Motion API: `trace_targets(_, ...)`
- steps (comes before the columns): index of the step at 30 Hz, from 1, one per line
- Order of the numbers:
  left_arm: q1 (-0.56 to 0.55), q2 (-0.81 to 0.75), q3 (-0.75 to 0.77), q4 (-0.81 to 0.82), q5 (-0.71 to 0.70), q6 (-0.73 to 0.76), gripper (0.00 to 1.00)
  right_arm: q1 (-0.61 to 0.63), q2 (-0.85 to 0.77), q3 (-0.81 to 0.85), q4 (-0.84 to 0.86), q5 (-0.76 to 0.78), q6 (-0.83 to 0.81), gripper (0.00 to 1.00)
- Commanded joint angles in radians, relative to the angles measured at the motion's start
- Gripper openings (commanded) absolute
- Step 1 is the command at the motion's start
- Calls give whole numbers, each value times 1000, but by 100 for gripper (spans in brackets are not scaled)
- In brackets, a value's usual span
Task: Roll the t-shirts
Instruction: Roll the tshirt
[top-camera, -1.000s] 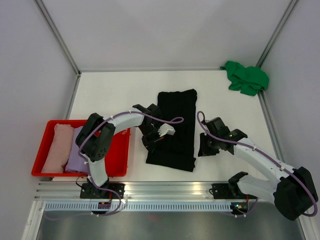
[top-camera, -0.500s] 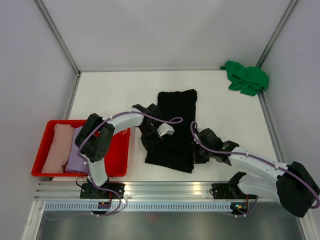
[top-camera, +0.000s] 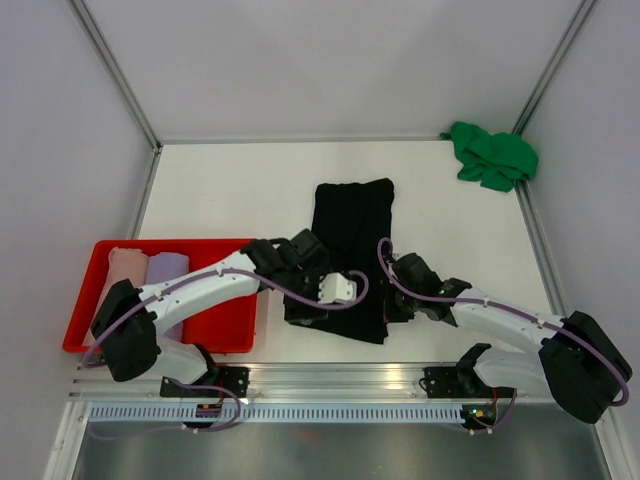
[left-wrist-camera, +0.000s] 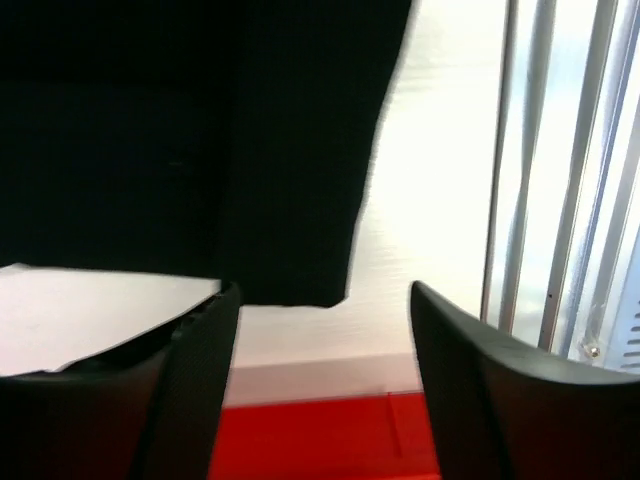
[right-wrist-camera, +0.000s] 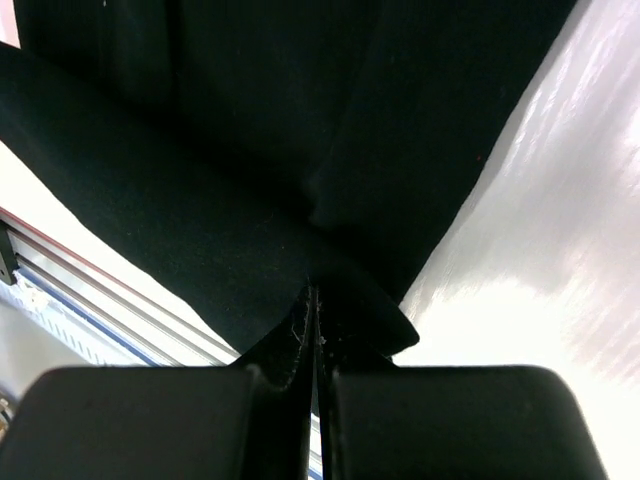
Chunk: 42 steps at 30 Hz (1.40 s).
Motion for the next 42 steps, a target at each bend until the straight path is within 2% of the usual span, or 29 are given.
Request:
trace_targets(1,-75,-25,-153,145,-116,86,76,-23,6,33,24,-8,-28,0)
trace_targets(6,-89,13,-211,313,-222,138,80,-43,-9,24,44,-39,-31,0)
trace_targets(7,-97,27,-213,328,-225,147,100,-43,-14,24,47,-44,-34,1)
trace_targets(13,-118,63,-245,345,-187,160,99,-48,-42,22,50,-57,-51,4)
trace_targets(15,-120,66,-266,339,-172,164,96,-49,-48,28,42,-60,-67,5)
trace_targets(22,-121,46,-268,247,-120,109,67,-49,-85,64,-53,-71,-152,18)
trace_targets(26,-121,35,-278,239,-120,39,53,-48,-83,64,-94,-64,-179,21)
trace_targets(32,-121,27,-295,229,-111,-10,50,-28,-89,90,-130,-64,-220,27)
trace_targets(36,-118,44,-277,209,-86,-41,39,-14,-86,90,-168,-30,-214,34)
trace_targets(42,-118,37,-279,204,-89,-61,47,-14,-114,10,-110,-73,-125,44)
